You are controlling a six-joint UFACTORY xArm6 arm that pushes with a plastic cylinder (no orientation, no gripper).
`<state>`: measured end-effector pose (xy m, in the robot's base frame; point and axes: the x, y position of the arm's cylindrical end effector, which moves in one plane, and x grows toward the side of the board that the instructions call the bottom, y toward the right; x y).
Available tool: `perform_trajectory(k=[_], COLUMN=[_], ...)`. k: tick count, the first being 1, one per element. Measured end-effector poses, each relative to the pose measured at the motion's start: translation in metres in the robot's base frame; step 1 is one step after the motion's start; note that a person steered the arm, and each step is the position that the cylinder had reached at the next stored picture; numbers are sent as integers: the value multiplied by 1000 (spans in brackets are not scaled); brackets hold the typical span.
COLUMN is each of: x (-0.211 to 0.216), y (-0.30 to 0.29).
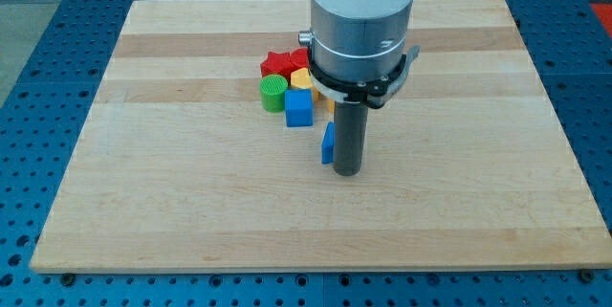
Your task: Move the blue triangle into the group of blocks
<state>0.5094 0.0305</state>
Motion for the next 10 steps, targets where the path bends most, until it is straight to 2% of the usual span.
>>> perform_trajectory(k=[8,10], x=[-55,-58], y=[-15,-15])
